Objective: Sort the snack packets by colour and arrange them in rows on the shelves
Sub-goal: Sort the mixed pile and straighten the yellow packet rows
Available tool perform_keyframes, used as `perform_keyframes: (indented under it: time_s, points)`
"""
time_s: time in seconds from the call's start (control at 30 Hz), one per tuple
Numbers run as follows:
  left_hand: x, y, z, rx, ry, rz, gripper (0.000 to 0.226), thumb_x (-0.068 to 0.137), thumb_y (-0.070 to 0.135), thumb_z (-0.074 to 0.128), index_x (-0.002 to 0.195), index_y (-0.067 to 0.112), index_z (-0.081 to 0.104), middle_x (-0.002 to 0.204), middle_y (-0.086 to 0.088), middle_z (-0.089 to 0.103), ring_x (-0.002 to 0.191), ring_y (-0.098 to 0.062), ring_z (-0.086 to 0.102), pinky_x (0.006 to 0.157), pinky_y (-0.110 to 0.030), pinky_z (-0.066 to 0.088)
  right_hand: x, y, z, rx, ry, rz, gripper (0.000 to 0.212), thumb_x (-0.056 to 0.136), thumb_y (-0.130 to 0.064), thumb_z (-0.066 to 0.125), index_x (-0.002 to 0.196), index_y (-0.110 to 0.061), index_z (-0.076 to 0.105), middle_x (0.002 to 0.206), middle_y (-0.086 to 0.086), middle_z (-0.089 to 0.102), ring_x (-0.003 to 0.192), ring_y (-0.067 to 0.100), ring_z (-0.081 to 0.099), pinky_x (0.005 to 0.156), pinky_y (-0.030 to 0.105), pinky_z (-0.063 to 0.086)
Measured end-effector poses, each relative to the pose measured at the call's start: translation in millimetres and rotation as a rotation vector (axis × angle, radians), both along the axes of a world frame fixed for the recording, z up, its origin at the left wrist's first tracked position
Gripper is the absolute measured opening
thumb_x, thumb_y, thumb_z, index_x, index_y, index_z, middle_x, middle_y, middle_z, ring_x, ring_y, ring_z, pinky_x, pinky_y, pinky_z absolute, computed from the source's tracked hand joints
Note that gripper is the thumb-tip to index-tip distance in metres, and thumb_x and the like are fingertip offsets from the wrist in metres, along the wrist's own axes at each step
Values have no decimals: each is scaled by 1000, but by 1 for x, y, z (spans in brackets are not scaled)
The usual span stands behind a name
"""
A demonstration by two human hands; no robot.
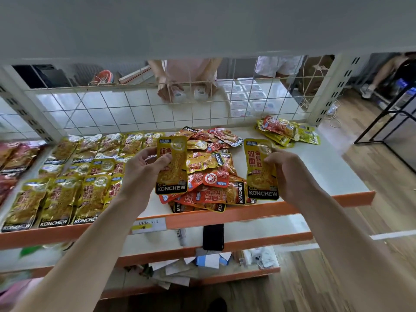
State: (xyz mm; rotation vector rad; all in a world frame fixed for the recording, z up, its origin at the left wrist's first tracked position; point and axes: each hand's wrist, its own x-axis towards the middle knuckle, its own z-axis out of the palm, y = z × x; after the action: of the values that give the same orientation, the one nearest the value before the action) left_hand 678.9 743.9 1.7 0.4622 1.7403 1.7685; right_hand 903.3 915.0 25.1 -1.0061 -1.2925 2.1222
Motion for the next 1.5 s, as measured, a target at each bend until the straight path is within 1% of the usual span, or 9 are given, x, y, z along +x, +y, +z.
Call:
perform_keyframes:
  time_s: [0.53,0.67,0.77,0.83,0.97,1.13,1.3,1.37,1.5]
  points:
    - [-46,-112,1,-34,76,60,24,90,20,73,113,24,68,94,-1,77,88,-21,75,83,-44,60,-78,-113,2,153,-7,8,35,93,-1,60,123,-19,60,103,12,75,96,30,73,87,51,57]
    - [-64,-152,2,-30,84,57,23,91,19,72,113,25,66,85,5,77,75,-11,74,67,-28,57,-101,-151,-1,182,-54,29,24,91,4,61,106,-14,66,102,13,75,98,29,72,93,52,54]
    - [-76,-180,-1,-24,53,46,24,91,15,71,108,29,65,89,3,77,79,-16,75,75,-37,60,-116,-180,-6,206,-59,46,18,90,3,63,103,-9,68,102,13,75,100,29,71,97,52,52]
    - [-82,-194,-3,-24,36,27,26,91,13,71,109,30,64,99,-2,77,85,-20,75,82,-44,60,-123,-197,-9,221,-65,51,17,89,1,64,103,-8,70,102,13,75,98,30,72,96,53,53]
    - [-89,-211,-5,-7,19,8,29,89,10,72,110,28,63,106,-5,74,86,-17,75,73,-34,60,-130,-219,-11,255,-90,9,16,89,-1,66,103,-9,69,100,11,76,97,29,72,91,49,56]
    - [-89,-214,-12,-45,68,-48,28,89,13,73,107,32,63,109,-5,70,93,-22,73,87,-44,59,-127,-228,-19,238,-91,-52,17,91,1,63,104,-9,69,101,11,75,95,26,72,85,42,57]
    - [-88,-191,-16,-83,64,-42,30,87,13,76,112,26,64,101,-7,70,82,-16,73,67,-29,58,-122,-211,-26,217,-100,-59,18,91,0,64,107,-7,68,102,11,75,97,27,72,84,42,58]
    - [-87,-177,-16,-103,47,-22,34,87,14,75,119,17,65,100,-6,71,89,-21,73,71,-34,58,-121,-196,-29,203,-104,-55,17,91,-1,64,106,-7,68,101,11,75,96,26,72,85,44,57]
    - [-87,-143,-19,-164,78,29,18,86,21,76,101,26,67,99,-4,73,96,-25,71,83,-43,58,-121,-162,-31,168,-101,-45,16,92,-9,66,108,-8,67,101,11,76,95,26,73,84,45,58]
